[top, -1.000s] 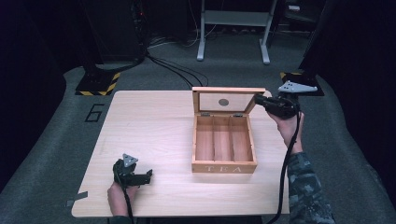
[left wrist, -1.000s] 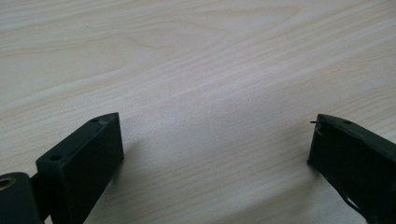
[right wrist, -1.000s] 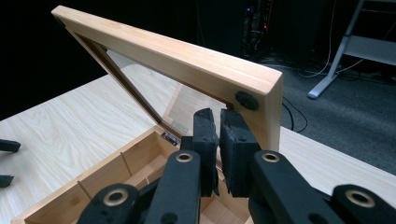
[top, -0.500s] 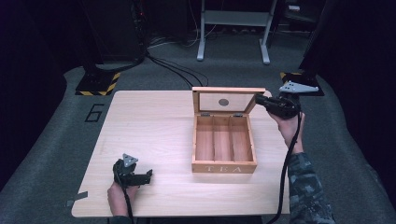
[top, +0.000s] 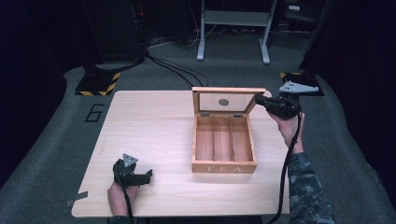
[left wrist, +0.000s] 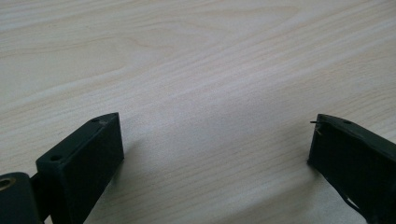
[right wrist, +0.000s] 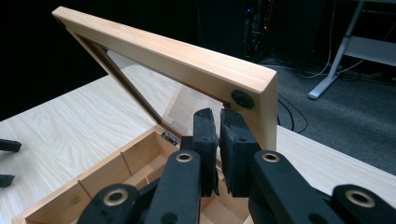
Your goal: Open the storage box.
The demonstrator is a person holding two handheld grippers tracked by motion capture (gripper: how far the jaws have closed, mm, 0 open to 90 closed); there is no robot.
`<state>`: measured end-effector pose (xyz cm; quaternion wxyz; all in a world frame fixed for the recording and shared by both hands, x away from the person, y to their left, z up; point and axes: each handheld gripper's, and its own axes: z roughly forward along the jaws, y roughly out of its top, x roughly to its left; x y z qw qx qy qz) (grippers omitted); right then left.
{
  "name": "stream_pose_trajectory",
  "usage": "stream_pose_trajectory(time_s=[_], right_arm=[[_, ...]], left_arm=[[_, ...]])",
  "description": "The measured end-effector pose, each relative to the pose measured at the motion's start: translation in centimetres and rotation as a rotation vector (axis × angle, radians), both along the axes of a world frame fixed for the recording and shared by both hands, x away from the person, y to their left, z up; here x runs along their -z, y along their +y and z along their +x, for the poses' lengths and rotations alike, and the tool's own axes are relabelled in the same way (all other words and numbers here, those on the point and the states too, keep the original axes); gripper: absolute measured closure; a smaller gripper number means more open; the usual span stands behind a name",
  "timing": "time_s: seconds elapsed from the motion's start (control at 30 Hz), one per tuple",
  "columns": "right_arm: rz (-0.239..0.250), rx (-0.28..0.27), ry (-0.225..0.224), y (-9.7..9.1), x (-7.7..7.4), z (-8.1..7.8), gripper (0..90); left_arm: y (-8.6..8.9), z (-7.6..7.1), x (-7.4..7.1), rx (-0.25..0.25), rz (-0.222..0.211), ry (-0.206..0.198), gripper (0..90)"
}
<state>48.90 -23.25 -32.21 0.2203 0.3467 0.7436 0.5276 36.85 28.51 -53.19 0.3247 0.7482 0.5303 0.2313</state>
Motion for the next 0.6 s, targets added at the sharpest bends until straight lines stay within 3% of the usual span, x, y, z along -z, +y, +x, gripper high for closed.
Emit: stream_pose_trajectory(time_s=[0.6], right_arm=[[0.001, 0.002, -0.002, 0.02, 0.03, -0.01, 85.0]], left_arm=[[0.00, 0.00, 0.00, 0.000, 0.000, 0.000, 2.9]])
